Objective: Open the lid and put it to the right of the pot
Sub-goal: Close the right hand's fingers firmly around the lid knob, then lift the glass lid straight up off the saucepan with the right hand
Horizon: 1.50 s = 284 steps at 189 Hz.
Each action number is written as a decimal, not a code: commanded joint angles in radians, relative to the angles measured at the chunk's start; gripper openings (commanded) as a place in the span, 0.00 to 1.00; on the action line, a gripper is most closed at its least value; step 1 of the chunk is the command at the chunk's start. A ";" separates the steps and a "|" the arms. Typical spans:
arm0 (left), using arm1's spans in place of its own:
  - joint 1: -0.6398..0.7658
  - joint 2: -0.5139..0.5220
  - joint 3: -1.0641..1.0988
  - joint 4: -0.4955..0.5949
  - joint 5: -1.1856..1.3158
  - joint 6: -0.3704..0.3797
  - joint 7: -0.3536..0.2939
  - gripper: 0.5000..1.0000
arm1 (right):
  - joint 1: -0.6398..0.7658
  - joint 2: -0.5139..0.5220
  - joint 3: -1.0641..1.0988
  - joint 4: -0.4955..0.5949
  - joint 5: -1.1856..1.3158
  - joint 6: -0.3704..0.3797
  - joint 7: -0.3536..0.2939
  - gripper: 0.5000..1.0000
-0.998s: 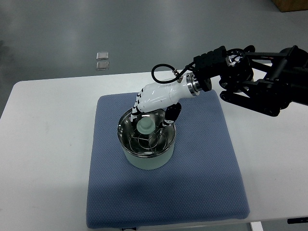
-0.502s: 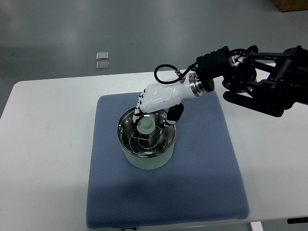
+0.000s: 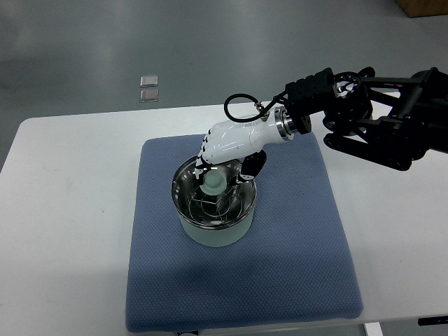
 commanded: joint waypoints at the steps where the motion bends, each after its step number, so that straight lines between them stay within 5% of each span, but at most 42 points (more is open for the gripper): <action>1: 0.000 0.000 0.000 0.000 0.000 0.000 0.000 1.00 | 0.000 0.004 0.000 0.000 0.000 0.001 0.000 0.38; 32: 0.000 0.000 0.001 0.000 0.000 0.000 0.000 1.00 | -0.002 0.005 0.000 0.000 0.000 0.004 0.000 0.34; 33: 0.000 0.000 0.001 0.000 0.000 0.000 0.000 1.00 | 0.000 0.005 0.000 0.000 0.000 0.007 0.000 0.28; 52: 0.000 0.000 0.000 0.000 0.000 0.000 0.000 1.00 | 0.000 0.007 0.000 0.000 0.000 0.012 0.000 0.16; 102: 0.000 0.000 0.000 0.000 0.000 0.000 0.000 1.00 | 0.005 0.002 0.000 0.000 0.002 0.015 0.000 0.00; 238: 0.000 0.000 0.000 0.000 0.000 0.000 0.000 1.00 | 0.032 -0.009 0.075 -0.002 0.028 0.061 0.000 0.00; 284: 0.000 0.000 0.000 0.000 0.000 0.000 0.000 1.00 | 0.034 -0.018 0.120 -0.095 0.037 0.058 0.000 0.00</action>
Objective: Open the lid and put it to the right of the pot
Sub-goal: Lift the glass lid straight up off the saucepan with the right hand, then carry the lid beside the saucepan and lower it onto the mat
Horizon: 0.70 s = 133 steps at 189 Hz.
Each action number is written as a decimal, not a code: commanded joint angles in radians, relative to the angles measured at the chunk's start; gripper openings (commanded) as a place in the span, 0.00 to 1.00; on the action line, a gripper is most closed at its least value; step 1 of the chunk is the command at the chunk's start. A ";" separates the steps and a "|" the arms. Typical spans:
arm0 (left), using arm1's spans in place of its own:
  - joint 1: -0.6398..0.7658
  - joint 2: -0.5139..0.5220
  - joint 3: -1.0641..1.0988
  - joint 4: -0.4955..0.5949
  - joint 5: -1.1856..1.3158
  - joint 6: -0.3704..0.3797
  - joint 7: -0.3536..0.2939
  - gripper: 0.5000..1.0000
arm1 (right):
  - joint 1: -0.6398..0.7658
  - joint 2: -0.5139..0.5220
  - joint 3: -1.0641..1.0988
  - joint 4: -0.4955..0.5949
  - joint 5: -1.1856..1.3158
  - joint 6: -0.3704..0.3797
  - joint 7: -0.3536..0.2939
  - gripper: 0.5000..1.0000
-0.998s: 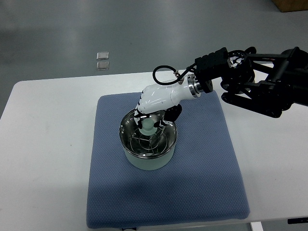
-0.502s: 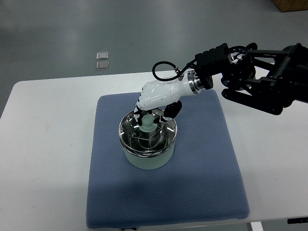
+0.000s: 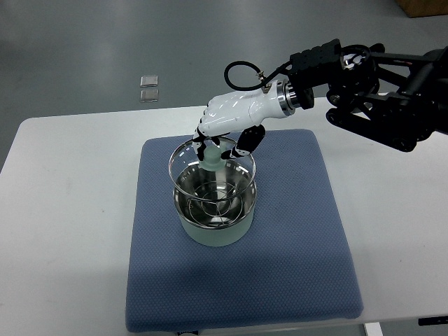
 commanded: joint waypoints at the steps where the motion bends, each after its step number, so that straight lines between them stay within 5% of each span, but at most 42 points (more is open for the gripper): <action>1: 0.000 0.000 0.000 0.000 0.000 0.000 0.000 1.00 | -0.006 -0.001 0.026 -0.049 0.007 -0.003 0.000 0.00; 70: 0.000 0.000 0.000 0.000 0.001 0.000 0.000 1.00 | -0.086 -0.087 0.017 -0.207 0.011 -0.076 0.000 0.00; 133: 0.000 0.000 0.000 0.000 0.000 0.000 0.000 1.00 | -0.203 -0.144 0.008 -0.216 0.004 -0.110 0.000 0.00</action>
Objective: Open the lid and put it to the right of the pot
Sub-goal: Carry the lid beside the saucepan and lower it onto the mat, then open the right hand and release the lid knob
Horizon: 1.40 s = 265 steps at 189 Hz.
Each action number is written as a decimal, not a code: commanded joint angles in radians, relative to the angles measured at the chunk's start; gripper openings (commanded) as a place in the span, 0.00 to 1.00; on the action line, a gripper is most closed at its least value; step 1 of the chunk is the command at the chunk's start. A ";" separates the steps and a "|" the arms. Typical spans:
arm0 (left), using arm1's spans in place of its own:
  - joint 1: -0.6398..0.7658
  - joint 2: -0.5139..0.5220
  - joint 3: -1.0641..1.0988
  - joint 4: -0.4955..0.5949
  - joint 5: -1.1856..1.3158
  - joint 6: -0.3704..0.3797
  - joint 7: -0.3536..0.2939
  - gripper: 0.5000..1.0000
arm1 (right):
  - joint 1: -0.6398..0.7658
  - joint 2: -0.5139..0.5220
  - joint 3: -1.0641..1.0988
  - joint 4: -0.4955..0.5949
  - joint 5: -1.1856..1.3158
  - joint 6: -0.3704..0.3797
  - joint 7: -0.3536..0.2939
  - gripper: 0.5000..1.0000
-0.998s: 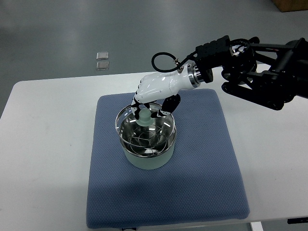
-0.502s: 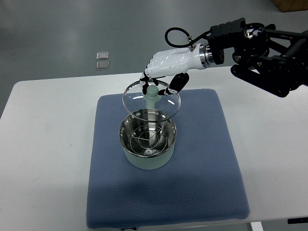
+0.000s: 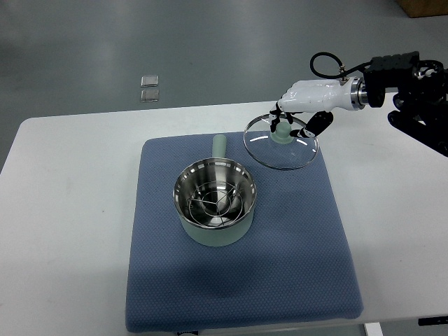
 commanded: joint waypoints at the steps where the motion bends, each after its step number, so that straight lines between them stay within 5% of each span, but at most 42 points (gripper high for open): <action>1: 0.000 0.000 0.000 0.000 0.000 0.000 0.000 1.00 | -0.032 -0.006 -0.004 0.000 -0.003 -0.003 0.000 0.00; 140: 0.000 0.000 0.000 0.000 0.000 0.000 0.000 1.00 | -0.154 -0.009 -0.044 0.023 -0.002 -0.099 0.000 0.00; 155: 0.000 0.000 0.000 0.000 0.000 0.000 0.000 1.00 | -0.156 -0.008 -0.044 0.023 0.001 -0.104 0.000 0.10; 168: -0.002 0.000 0.000 0.000 0.000 0.000 0.000 1.00 | -0.156 -0.008 -0.042 0.026 0.003 -0.105 0.000 0.35; 184: 0.000 0.000 0.000 0.000 0.000 0.000 0.000 1.00 | -0.156 -0.008 -0.042 0.026 0.005 -0.104 0.000 0.47; 208: -0.002 0.000 0.000 0.000 0.000 0.000 0.000 1.00 | -0.154 -0.011 -0.042 0.041 0.005 -0.099 0.000 0.51; 228: 0.000 0.000 0.000 0.000 0.000 0.000 0.000 1.00 | -0.153 -0.018 -0.036 0.052 0.015 -0.096 0.000 0.72; 265: 0.000 0.000 0.000 0.000 0.000 0.000 0.000 1.00 | -0.134 -0.034 -0.025 0.054 0.164 -0.062 0.000 0.79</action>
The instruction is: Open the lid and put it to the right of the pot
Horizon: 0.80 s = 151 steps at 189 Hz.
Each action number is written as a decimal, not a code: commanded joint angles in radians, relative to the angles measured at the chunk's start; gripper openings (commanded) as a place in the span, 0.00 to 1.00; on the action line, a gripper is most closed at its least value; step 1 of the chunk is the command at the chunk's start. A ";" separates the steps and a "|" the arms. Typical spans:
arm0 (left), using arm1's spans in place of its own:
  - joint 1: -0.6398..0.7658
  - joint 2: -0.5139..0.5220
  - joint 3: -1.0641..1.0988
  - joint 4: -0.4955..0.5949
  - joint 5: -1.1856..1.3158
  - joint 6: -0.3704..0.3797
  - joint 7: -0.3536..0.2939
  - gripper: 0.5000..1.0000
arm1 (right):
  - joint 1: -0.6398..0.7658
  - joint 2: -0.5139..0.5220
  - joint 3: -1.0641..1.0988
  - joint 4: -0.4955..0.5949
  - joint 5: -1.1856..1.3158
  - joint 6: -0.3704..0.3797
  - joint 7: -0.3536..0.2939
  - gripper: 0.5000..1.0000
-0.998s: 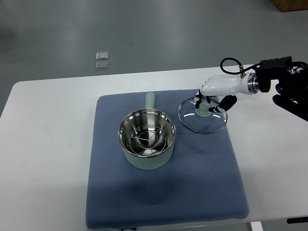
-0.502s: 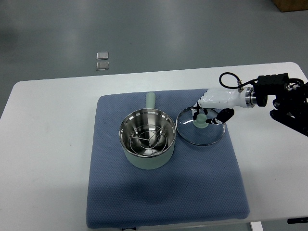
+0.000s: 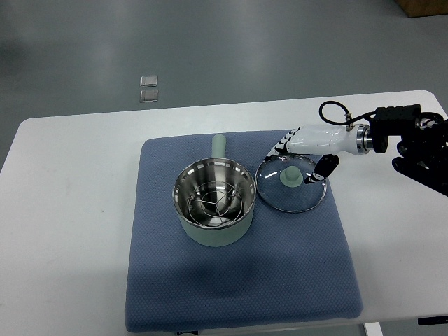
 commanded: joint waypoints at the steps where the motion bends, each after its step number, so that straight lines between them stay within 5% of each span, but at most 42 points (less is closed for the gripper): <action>1: 0.000 0.000 0.000 0.000 0.000 0.000 0.000 1.00 | 0.012 -0.012 0.006 0.000 0.092 0.029 0.000 0.79; 53: 0.000 0.000 0.000 0.000 0.000 0.000 0.000 1.00 | 0.029 -0.017 0.009 -0.035 0.511 0.135 0.000 0.83; 151: 0.000 0.000 0.000 0.000 0.000 0.000 0.000 1.00 | -0.093 0.083 0.006 -0.207 1.407 0.150 0.000 0.83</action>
